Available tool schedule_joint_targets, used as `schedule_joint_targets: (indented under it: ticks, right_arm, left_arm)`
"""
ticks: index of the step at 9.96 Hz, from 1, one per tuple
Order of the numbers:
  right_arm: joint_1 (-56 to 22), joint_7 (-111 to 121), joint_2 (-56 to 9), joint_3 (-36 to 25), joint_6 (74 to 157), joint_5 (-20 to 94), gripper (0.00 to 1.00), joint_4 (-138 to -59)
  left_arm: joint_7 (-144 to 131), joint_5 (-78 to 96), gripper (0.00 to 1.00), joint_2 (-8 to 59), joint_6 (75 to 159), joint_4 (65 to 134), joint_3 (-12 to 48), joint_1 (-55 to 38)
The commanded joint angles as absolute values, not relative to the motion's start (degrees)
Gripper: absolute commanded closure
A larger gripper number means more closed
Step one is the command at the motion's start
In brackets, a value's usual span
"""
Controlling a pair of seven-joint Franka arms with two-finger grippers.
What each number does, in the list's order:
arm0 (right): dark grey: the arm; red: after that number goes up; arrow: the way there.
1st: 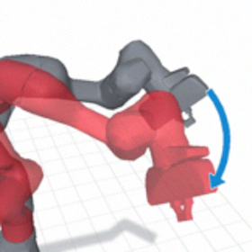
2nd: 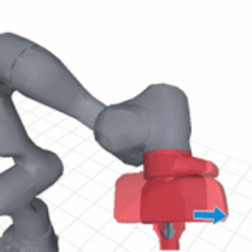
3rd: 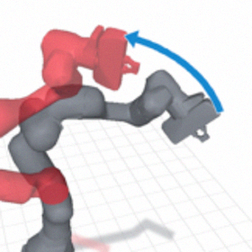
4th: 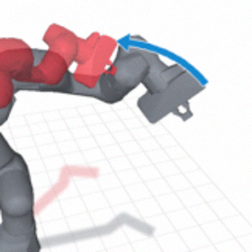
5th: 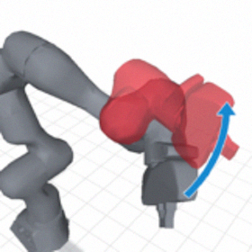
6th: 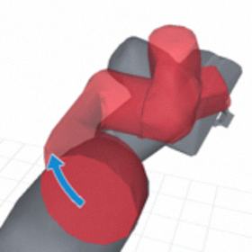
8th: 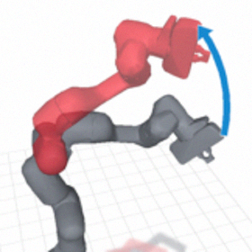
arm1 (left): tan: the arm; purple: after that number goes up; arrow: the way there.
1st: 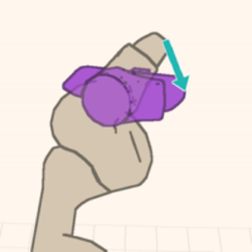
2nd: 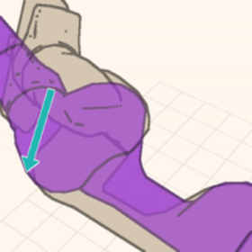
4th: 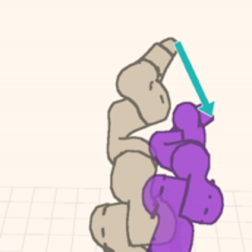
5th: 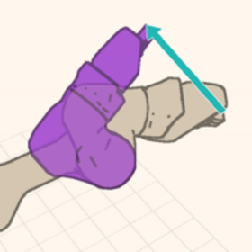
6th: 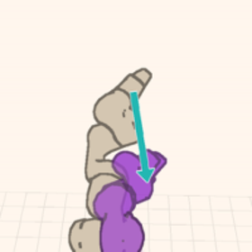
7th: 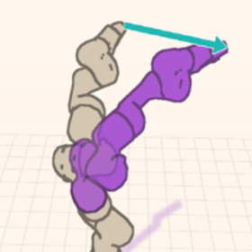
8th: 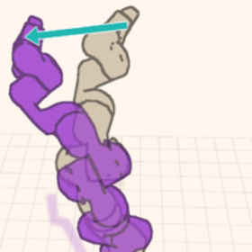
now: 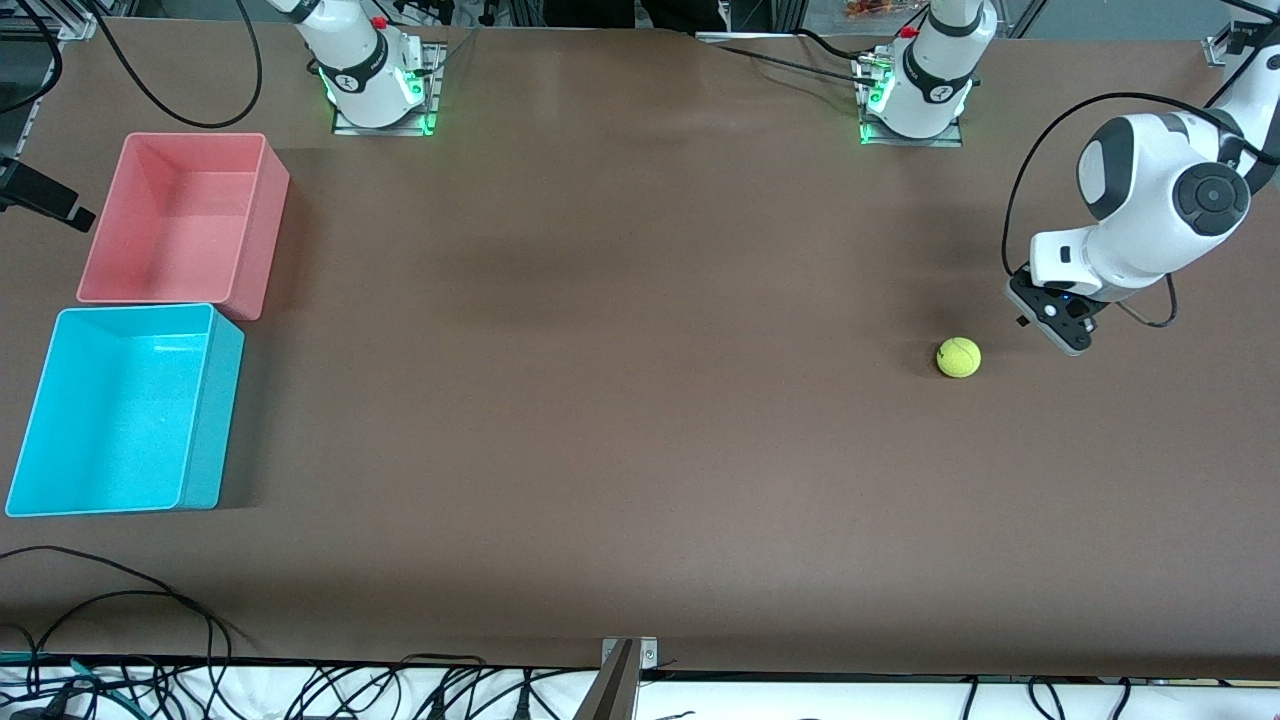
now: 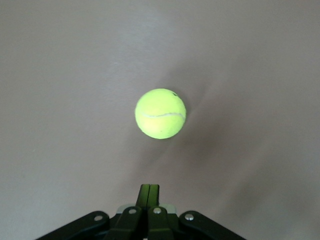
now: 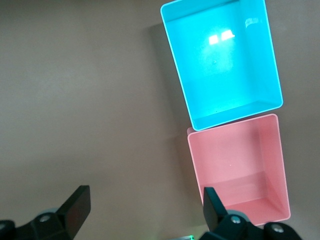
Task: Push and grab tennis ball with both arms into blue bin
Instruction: 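Lower the left gripper down beside the tennis ball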
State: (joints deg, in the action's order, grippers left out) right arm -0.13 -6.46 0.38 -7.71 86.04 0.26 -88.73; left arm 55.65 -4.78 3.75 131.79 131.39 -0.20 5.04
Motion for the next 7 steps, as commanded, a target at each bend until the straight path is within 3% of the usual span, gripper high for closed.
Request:
schedule_joint_targets:
  ticks: [1, 7]
  right_arm:
    - [0.1, -5.9, 0.1, -7.5, 85.3, 1.3, 0.00, -87.6]
    - [0.1, -6.0, 0.0, -7.5, 85.3, 1.3, 0.00, -87.5]
  left_arm:
    - [65.2, -3.4, 1.00, 6.0, 133.0, 131.1, 0.2, 5.9]
    - [93.6, 2.4, 1.00, 16.2, 141.8, 128.6, 0.2, 9.0]
